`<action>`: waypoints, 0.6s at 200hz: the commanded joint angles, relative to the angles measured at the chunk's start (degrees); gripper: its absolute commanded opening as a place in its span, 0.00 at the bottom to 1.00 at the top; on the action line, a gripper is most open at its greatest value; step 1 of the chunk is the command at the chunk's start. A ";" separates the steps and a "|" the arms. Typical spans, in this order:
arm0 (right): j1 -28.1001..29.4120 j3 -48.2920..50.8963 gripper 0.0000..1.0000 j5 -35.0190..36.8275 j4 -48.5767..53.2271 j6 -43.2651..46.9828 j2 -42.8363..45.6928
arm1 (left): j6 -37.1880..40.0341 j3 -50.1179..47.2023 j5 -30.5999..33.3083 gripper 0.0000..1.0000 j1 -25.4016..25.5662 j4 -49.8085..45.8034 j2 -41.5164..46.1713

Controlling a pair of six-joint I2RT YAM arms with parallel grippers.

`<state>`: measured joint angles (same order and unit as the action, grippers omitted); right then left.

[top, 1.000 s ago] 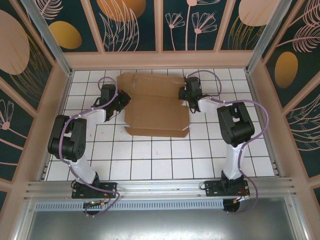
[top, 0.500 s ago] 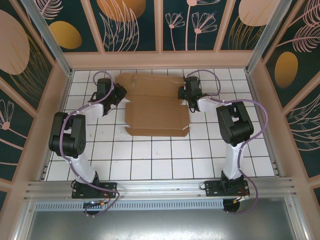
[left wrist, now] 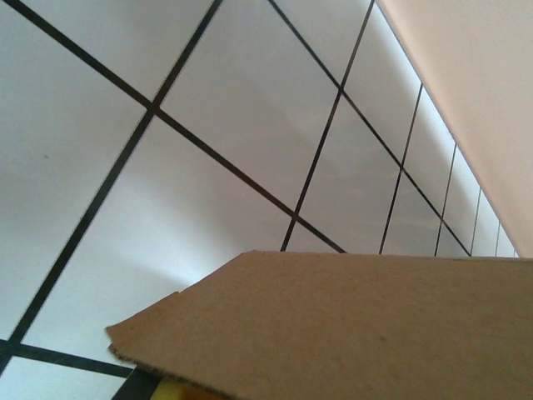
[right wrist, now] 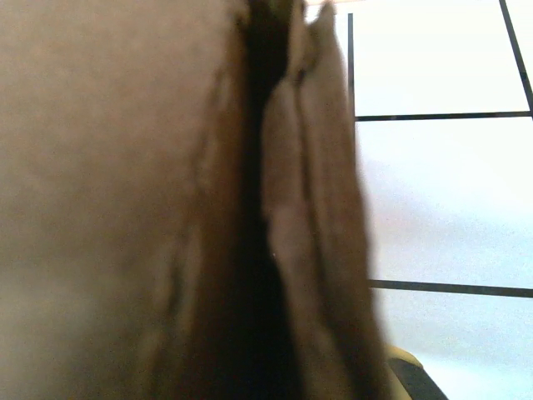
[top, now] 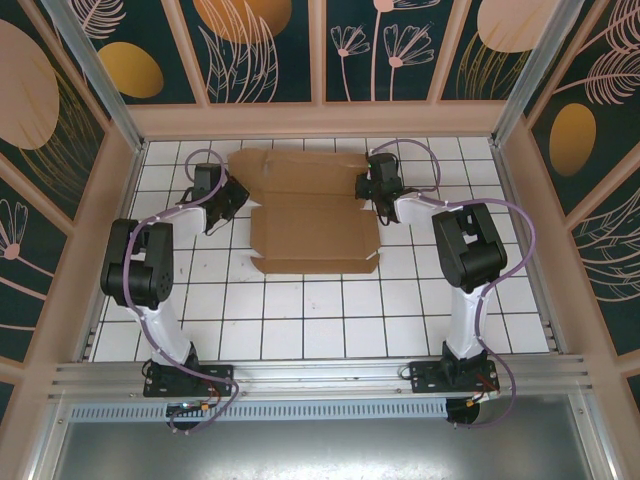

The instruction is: Fold the paper box

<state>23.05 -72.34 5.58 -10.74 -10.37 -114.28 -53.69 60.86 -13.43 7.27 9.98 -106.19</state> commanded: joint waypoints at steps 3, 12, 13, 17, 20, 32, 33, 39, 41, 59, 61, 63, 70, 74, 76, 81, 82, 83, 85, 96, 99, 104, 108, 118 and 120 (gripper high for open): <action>1.38 -0.38 0.09 -2.68 5.90 0.59 -3.05 | -1.19 -0.35 -5.15 0.06 0.26 2.61 -1.39; 1.47 -0.56 0.09 -2.73 5.84 0.61 -3.06 | -1.57 -0.14 -6.54 0.06 0.61 3.25 -1.63; 1.47 -0.59 0.09 -2.75 5.87 0.57 -3.06 | -1.58 -0.13 -6.66 0.06 0.67 3.36 -1.68; 1.52 -0.64 0.09 -2.77 5.90 0.54 -3.15 | -1.69 -0.05 -7.24 0.07 0.87 3.71 -1.70; 1.56 -0.69 0.09 -2.82 5.93 0.48 -3.18 | -1.78 0.04 -7.59 0.07 1.01 3.99 -1.79; 1.65 -1.09 0.09 -2.96 6.25 0.48 -3.51 | -2.16 0.26 -8.48 0.07 1.55 4.70 -1.96; 1.65 -1.16 0.09 -2.95 6.21 0.51 -3.50 | -2.18 0.29 -8.55 0.07 1.54 4.79 -1.98; 1.73 -1.35 0.09 -2.97 6.36 0.52 -3.70 | -2.39 0.39 -8.96 0.07 1.85 5.16 -2.01; 1.78 -1.32 0.09 -2.95 6.37 0.52 -3.70 | -2.38 0.46 -9.11 0.07 1.91 5.21 -2.09; 2.00 -1.92 0.09 -3.03 6.56 0.35 -4.18 | -2.13 0.97 -9.16 0.08 3.19 5.01 -2.90; 2.00 -1.93 0.09 -3.03 6.64 0.31 -4.24 | -2.12 1.00 -9.11 0.08 3.37 4.98 -3.08; 2.07 -1.93 0.09 -3.08 6.66 0.27 -4.25 | -2.05 1.06 -9.15 0.08 3.50 4.88 -3.30; 2.17 -2.15 0.09 -2.95 6.73 0.26 -4.37 | -1.90 1.40 -9.15 0.08 4.07 4.48 -3.95; 2.22 -2.30 0.09 -2.94 6.91 0.26 -4.52 | -1.86 1.45 -9.01 0.08 4.28 4.24 -4.37; 2.25 -2.35 0.09 -2.97 6.95 0.26 -4.56 | -1.92 1.45 -8.94 0.09 4.39 4.12 -4.62; 2.26 -2.45 0.09 -3.00 7.15 0.26 -4.67 | -2.06 1.38 -8.77 0.09 4.61 4.01 -5.08; 2.26 -2.54 0.09 -2.98 7.19 0.26 -4.70 | -2.09 1.37 -8.74 0.09 4.69 4.00 -5.25; 2.26 -2.59 0.09 -2.92 7.16 0.22 -4.71 | -2.11 1.32 -8.73 0.09 4.73 4.04 -5.39; 2.31 -2.62 0.09 -2.87 7.32 0.19 -4.72 | -2.27 1.22 -8.72 0.09 4.76 4.07 -5.59; 2.35 -2.86 0.09 -2.86 7.60 0.13 -4.93 | -3.18 0.78 -9.00 0.09 4.85 4.42 -6.82; 2.43 -2.95 0.09 -2.86 7.70 0.16 -4.97 | -3.41 0.75 -9.13 0.08 4.86 4.50 -7.24; 2.44 -3.07 0.09 -2.82 7.82 0.13 -5.10 | -3.54 0.83 -9.39 0.09 4.83 4.44 -7.82; 2.44 -3.14 0.09 -2.90 7.99 0.24 -5.14 | -3.61 0.99 -9.52 0.08 4.86 4.44 -8.19; 2.53 -3.32 0.09 -2.82 8.32 0.25 -5.26 | -3.96 1.40 -10.14 0.09 4.84 4.43 -9.05; 2.53 -3.33 0.09 -2.85 8.31 0.26 -5.36 | -4.05 1.44 -10.24 0.09 4.86 4.33 -9.17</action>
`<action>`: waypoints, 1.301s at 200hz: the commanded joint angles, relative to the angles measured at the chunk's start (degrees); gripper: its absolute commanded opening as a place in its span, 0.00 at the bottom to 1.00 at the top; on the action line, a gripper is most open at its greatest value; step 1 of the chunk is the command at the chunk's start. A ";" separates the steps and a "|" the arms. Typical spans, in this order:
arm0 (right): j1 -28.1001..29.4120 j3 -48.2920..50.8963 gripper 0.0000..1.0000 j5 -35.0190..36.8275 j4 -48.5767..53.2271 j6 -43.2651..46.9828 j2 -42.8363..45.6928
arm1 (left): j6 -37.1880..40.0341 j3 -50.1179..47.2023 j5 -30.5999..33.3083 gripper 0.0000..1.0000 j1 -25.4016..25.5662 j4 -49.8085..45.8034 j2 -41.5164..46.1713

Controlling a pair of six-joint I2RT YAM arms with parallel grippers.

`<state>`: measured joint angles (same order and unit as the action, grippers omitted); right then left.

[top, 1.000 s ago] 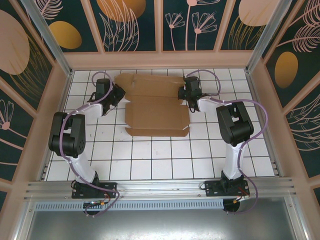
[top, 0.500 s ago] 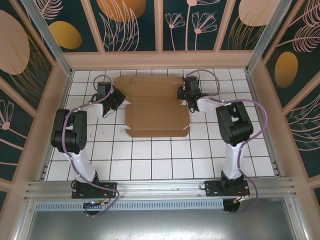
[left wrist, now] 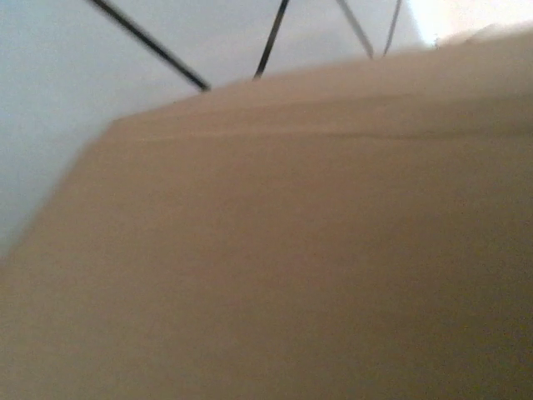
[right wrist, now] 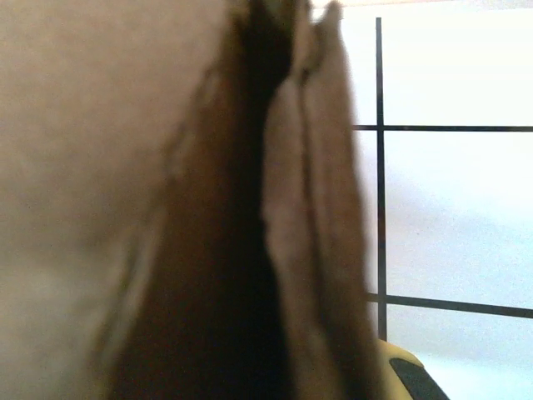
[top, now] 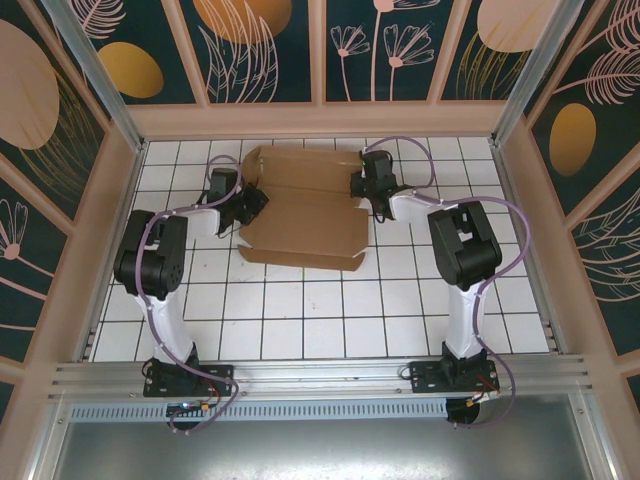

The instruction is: Fold the paper box

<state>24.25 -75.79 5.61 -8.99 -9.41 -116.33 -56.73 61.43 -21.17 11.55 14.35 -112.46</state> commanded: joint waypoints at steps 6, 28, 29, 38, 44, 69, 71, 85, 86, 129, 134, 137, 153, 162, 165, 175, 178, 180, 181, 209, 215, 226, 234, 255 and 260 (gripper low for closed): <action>1.33 0.18 0.10 -2.88 6.62 -0.61 -3.41 | -1.19 1.12 -2.93 0.09 0.58 -0.11 -3.12; 1.33 0.19 0.10 -2.26 6.87 -0.05 -3.48 | -0.78 1.60 -3.07 0.08 0.58 -1.17 -1.51; 1.33 0.15 0.10 -2.17 6.92 0.02 -3.43 | -0.77 1.55 -2.99 0.09 0.58 -1.21 -1.34; 1.25 0.16 0.10 -1.56 7.14 0.47 -3.20 | -0.25 1.17 -2.44 0.09 0.49 -1.50 0.53; 1.09 0.12 0.10 -1.31 7.13 0.72 -2.91 | 0.09 0.71 -2.09 0.08 0.46 -1.52 1.97; -0.07 0.40 0.10 -1.29 7.57 1.12 -2.01 | 1.37 -3.12 1.19 0.10 0.49 -2.31 9.07; -0.19 0.41 0.10 -1.41 7.63 1.10 -1.96 | 1.43 -3.63 1.52 0.10 0.44 -2.31 9.62; -0.93 0.64 0.10 -1.98 7.63 1.18 -1.64 | 1.20 -7.88 4.12 0.12 0.36 -1.78 13.73; -0.94 0.68 0.10 -1.95 7.61 1.21 -1.58 | 1.19 -8.33 4.25 0.13 0.38 -1.60 13.84; -2.14 0.46 0.10 -2.63 7.67 2.32 -1.60 | 8.94 -18.21 5.97 0.17 0.39 0.67 29.97; -2.37 0.46 0.10 -2.81 7.67 2.26 -1.54 | 10.41 -18.48 6.61 0.17 0.35 -0.51 31.69; -2.44 0.49 0.10 -2.94 7.55 2.23 -1.58 | 11.31 -18.60 7.06 0.17 0.34 -1.35 32.81; -2.93 0.86 0.10 -3.52 7.37 2.44 -1.44 | 15.96 -18.67 8.98 0.17 -0.06 -5.12 38.15; -3.11 1.06 0.10 -3.70 7.23 2.68 -1.26 | 17.04 -19.07 10.03 0.17 -0.97 -5.61 40.59; -3.15 1.11 0.10 -3.82 7.14 2.80 -1.22 | 17.15 -19.36 10.13 0.17 -1.57 -5.34 41.31; -3.11 1.31 0.10 -4.16 6.89 2.97 -1.00 | 17.01 -20.37 9.52 0.18 -3.71 -3.18 43.02; -3.23 1.35 0.10 -4.27 6.91 2.99 -1.00 | 16.86 -20.58 9.22 0.18 -4.44 -2.47 43.17; -3.11 1.39 0.10 -4.37 6.93 2.99 -0.93 | 16.84 -20.63 9.04 0.18 -4.92 -2.06 43.20; -3.18 1.41 0.10 -4.42 6.91 2.99 -0.92 | 16.79 -20.60 9.00 0.18 -5.16 -1.92 43.20; -3.15 1.17 0.11 -4.46 6.95 2.95 -1.09 | 18.68 -15.55 9.48 0.19 -8.77 -1.25 36.70; -3.06 1.10 0.11 -4.51 7.03 2.92 -1.13 | 19.28 -14.52 9.93 0.20 -8.92 -0.62 35.11; -3.02 1.04 0.11 -6.00 7.12 2.95 -1.28 | 20.26 -13.80 9.63 0.28 -9.09 2.87 32.21; -3.05 0.99 0.11 -6.14 7.23 3.05 -1.42 | 20.70 -13.18 7.37 0.32 -9.22 5.82 29.59; -3.04 0.50 0.11 -6.43 7.63 3.20 -1.75 | 21.87 -8.95 -0.30 0.38 -9.18 9.06 22.17; -3.07 0.39 0.11 -6.43 7.80 3.18 -1.83 | 22.08 -8.22 -2.13 0.39 -9.18 9.84 20.91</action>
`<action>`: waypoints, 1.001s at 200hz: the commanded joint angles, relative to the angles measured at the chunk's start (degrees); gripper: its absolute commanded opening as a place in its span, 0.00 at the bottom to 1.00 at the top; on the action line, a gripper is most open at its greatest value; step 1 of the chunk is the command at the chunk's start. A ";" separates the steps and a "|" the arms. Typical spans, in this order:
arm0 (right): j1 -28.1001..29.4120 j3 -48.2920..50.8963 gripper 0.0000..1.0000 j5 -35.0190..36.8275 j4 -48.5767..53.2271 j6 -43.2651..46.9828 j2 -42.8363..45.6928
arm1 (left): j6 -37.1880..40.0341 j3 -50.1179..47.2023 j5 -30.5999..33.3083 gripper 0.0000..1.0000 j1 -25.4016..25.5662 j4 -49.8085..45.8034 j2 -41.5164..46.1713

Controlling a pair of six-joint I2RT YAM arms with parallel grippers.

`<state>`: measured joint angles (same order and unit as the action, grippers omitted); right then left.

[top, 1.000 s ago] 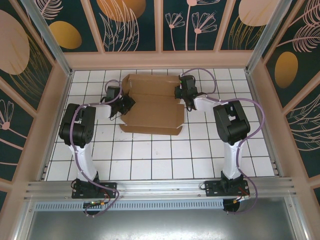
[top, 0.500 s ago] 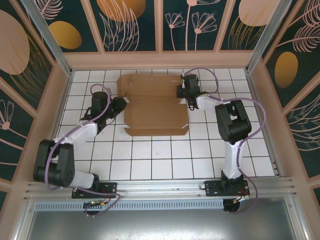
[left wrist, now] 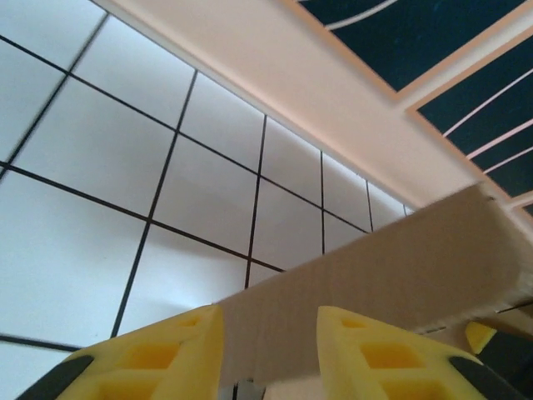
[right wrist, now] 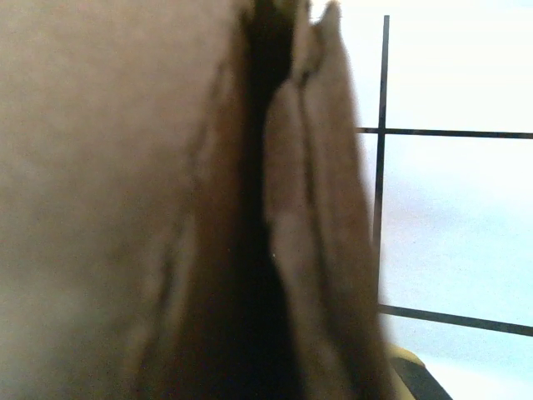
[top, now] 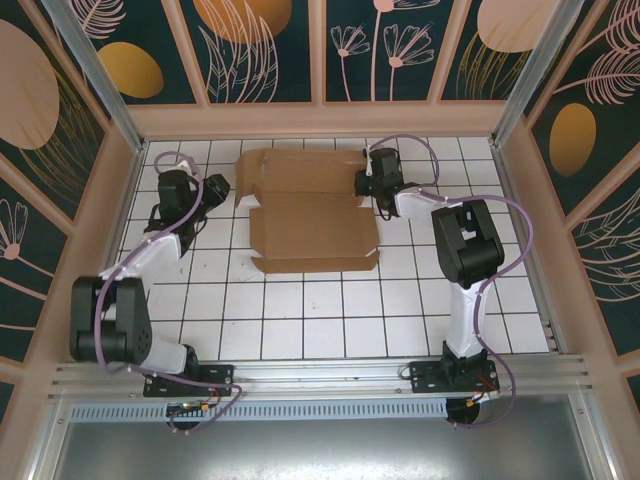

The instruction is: Fold the paper box

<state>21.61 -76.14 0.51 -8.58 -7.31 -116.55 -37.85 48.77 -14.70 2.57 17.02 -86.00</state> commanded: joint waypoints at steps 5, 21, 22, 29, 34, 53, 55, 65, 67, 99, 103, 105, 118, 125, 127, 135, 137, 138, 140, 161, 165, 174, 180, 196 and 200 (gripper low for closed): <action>-0.42 0.50 0.11 -1.47 7.53 1.18 -1.66 | 3.41 5.02 -10.04 0.39 -0.26 7.95 -6.60; -0.42 -0.10 0.12 -1.50 8.02 1.24 -1.97 | 5.25 6.05 -12.42 0.39 -0.11 8.44 -7.86; -0.42 -0.12 0.12 -1.49 7.99 1.24 -1.99 | 5.33 6.10 -12.44 0.39 -0.11 8.46 -7.86; -0.38 -0.23 0.12 -1.65 8.15 1.25 -2.05 | 6.03 5.82 -12.64 0.40 -0.11 8.79 -7.87; -0.41 -0.32 0.12 -1.68 8.22 1.26 -2.13 | 6.53 5.44 -12.96 0.40 -0.06 9.11 -7.87; -0.42 -0.57 0.12 -1.66 8.35 1.34 -2.19 | 9.27 4.71 -12.97 0.40 0.33 8.41 -8.04; -0.42 -0.54 0.12 -1.66 8.32 1.34 -2.19 | 9.56 4.70 -12.87 0.40 0.40 8.32 -8.11; -0.42 -0.62 0.12 -1.87 8.44 1.33 -2.11 | 11.07 5.05 -12.23 0.40 0.74 7.49 -8.69; -0.42 -0.60 0.12 -1.91 8.44 1.33 -2.10 | 11.35 5.16 -12.12 0.40 0.81 7.26 -8.84; -0.09 -0.93 0.12 -2.35 8.64 1.18 -2.17 | 14.38 8.62 -11.04 0.40 2.53 5.50 -11.57; -0.06 -1.00 0.12 -2.51 8.67 1.12 -2.27 | 15.15 9.17 -10.67 0.41 3.02 5.10 -11.76; -0.05 -0.96 0.12 -2.53 8.67 1.13 -2.27 | 15.65 9.39 -10.36 0.40 3.22 4.79 -11.81; 0.21 -1.09 0.12 -2.80 8.74 1.23 -2.28 | 19.45 10.99 -8.19 0.41 5.34 2.64 -11.87; 0.31 -1.33 0.12 -2.88 8.95 1.25 -2.38 | 21.57 11.62 -7.16 0.41 6.47 1.82 -11.83; 0.33 -1.30 0.12 -2.95 9.02 1.25 -2.41 | 22.13 11.83 -6.83 0.41 6.83 1.51 -11.89; 0.47 -1.58 0.12 -3.35 9.23 1.42 -2.57 | 23.95 12.70 -5.14 0.41 7.99 0.13 -13.27; 0.50 -1.56 0.12 -3.44 9.34 1.42 -2.59 | 24.31 12.91 -4.81 0.41 8.16 -0.12 -13.55; 0.52 -1.60 0.12 -3.47 9.35 1.42 -2.61 | 24.44 13.01 -4.63 0.41 8.24 -0.26 -13.61; 0.54 -1.66 0.12 -3.54 9.32 1.47 -2.67 | 24.69 13.19 -4.35 0.41 8.40 -0.50 -13.77; 0.89 -1.95 0.12 -3.87 9.53 1.90 -2.89 | 26.07 13.55 -3.22 0.42 8.86 -0.54 -14.37; 0.97 -1.99 0.12 -3.85 9.50 1.96 -2.84 | 26.42 13.46 -2.82 0.42 8.88 -0.45 -14.27; 1.07 -1.95 0.12 -3.85 9.63 2.11 -2.80 | 27.51 13.22 -1.91 0.42 8.84 -0.33 -14.22; 1.16 -2.06 0.12 -3.77 9.67 2.29 -2.81 | 28.42 13.28 -1.17 0.42 8.82 -0.64 -14.33; 1.31 -2.01 0.12 -3.35 9.70 2.73 -2.77 | 30.06 14.08 1.29 0.42 8.86 -1.58 -14.96; 1.35 -2.05 0.12 -3.29 9.67 2.86 -2.65 | 30.31 14.29 1.71 0.42 8.87 -1.71 -15.03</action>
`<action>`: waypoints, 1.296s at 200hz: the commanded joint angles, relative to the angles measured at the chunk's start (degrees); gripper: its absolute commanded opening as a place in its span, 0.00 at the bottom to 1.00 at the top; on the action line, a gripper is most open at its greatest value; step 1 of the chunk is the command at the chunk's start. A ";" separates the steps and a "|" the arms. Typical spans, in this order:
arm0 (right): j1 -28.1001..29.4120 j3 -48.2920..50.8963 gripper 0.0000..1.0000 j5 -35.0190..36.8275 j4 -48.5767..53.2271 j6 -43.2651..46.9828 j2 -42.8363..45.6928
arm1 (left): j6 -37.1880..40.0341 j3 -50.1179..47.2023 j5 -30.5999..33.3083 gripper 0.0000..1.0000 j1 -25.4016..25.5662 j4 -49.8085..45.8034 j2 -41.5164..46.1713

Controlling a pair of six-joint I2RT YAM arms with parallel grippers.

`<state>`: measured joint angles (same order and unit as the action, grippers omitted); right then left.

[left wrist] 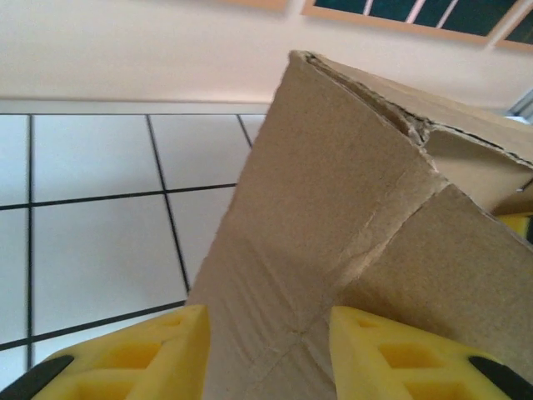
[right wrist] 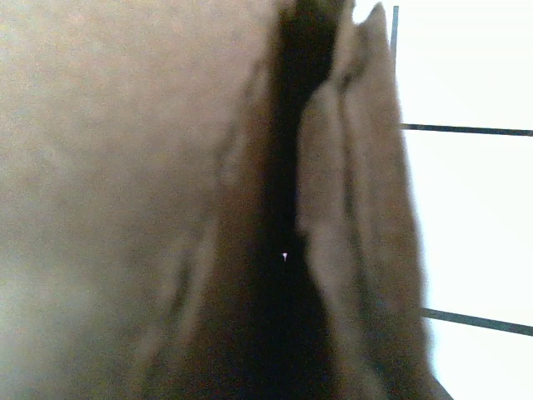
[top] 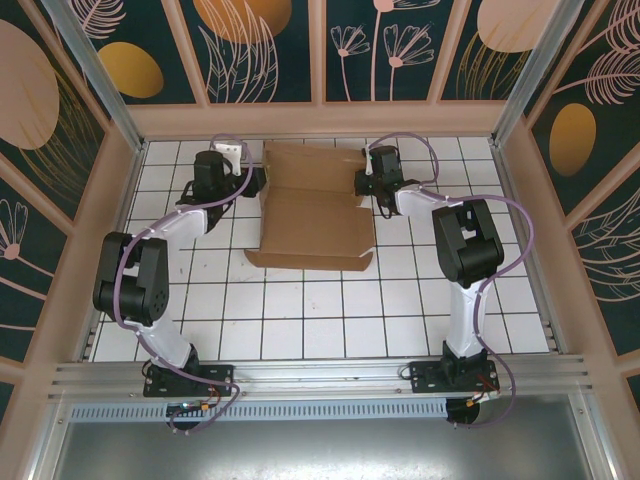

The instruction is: Fold the paper box

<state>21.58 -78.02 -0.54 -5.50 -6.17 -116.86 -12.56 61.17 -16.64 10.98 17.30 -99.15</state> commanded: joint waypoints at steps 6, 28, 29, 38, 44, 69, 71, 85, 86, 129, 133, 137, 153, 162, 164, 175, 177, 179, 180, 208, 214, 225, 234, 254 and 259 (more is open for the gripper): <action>1.40 -0.17 0.12 -2.10 6.62 1.85 -2.34 | 5.13 2.23 4.44 0.42 0.42 -1.96 -1.96; 1.63 -0.21 0.12 -1.76 6.88 2.13 -2.19 | 4.66 3.54 6.81 0.42 0.44 -1.66 -1.98; 1.62 -0.21 0.12 -1.71 6.89 2.13 -2.12 | 4.65 3.57 6.85 0.42 0.44 -1.66 -1.95; 1.64 -0.13 0.12 -1.58 6.90 2.22 -1.99 | 4.61 4.24 7.18 0.43 0.43 -1.89 -2.08; 1.67 -0.12 0.12 -1.44 6.82 2.22 -1.82 | 4.43 4.62 7.79 0.43 0.44 -2.21 -2.23; 1.13 -1.98 0.12 -0.21 9.09 1.46 -2.47 | 3.38 4.94 11.84 0.44 0.27 -2.75 -1.98; 1.04 -2.25 0.12 -0.25 9.52 1.33 -2.62 | 3.34 4.86 12.10 0.43 0.27 -2.74 -1.93; 0.29 -4.86 0.12 -0.49 12.97 0.41 -3.35 | 2.57 4.17 12.89 0.43 -0.27 -2.21 -1.29; 0.25 -5.12 0.12 -0.55 13.32 0.35 -3.45 | 2.47 4.06 12.92 0.43 -0.27 -2.20 -1.25; -2.02 -11.18 0.11 -5.19 22.72 -1.51 -3.78 | -4.89 -0.32 6.86 0.43 -5.85 3.22 2.33; -2.02 -11.79 0.11 -5.47 23.52 -1.52 -4.02 | -5.36 -0.47 5.80 0.42 -6.31 3.62 2.43; -2.15 -12.43 0.10 -5.60 24.34 -1.57 -4.27 | -5.72 -0.60 4.76 0.42 -6.68 3.96 2.52; -2.16 -14.94 0.10 -6.59 27.40 -2.00 -5.34 | -5.65 -0.65 2.55 0.42 -7.27 4.23 2.78; -2.09 -16.43 0.09 -7.05 29.20 -2.33 -6.17 | -5.40 -0.83 0.54 0.42 -7.37 4.51 3.00; -2.19 -16.76 0.09 -7.10 29.53 -2.41 -6.30 | -5.36 -0.86 0.14 0.42 -7.36 4.48 3.02; -2.24 -18.52 0.08 -7.35 31.48 -2.82 -7.40 | -5.15 -1.08 -2.36 0.42 -7.39 4.66 3.22; -2.22 -18.87 0.08 -7.41 31.83 -2.91 -7.61 | -5.16 -1.23 -2.89 0.42 -7.38 4.78 3.25; -2.29 -19.15 0.08 -7.45 32.19 -2.97 -7.84 | -5.19 -1.40 -3.40 0.42 -7.38 5.05 3.37; -2.27 -19.30 0.08 -7.46 32.33 -3.01 -7.94 | -5.15 -1.53 -3.62 0.42 -7.38 5.17 3.41; -2.87 -24.25 0.08 -8.80 36.93 -3.55 -11.47 | -4.83 -4.48 -7.91 0.43 -7.38 8.27 4.57; -3.10 -25.16 0.08 -9.05 37.71 -3.58 -12.15 | -4.57 -4.73 -8.58 0.43 -7.38 8.40 4.58; -3.36 -26.88 0.08 -9.43 39.11 -3.45 -13.24 | -3.85 -4.69 -9.10 0.43 -7.38 7.80 4.21; -3.40 -27.88 0.08 -9.55 39.96 -3.30 -13.99 | -3.34 -4.57 -8.57 0.43 -7.39 7.41 3.84; -3.48 -29.25 0.08 -9.64 40.96 -2.88 -14.80 | -3.13 -5.09 -5.93 0.43 -7.52 8.48 4.11; -3.48 -29.39 0.08 -9.79 41.03 -2.76 -14.88 | -3.03 -5.09 -5.77 0.43 -7.48 8.55 3.87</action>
<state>18.31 -106.48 -9.15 28.60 -8.47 -128.31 -16.80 57.10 -22.50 3.42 22.98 -95.94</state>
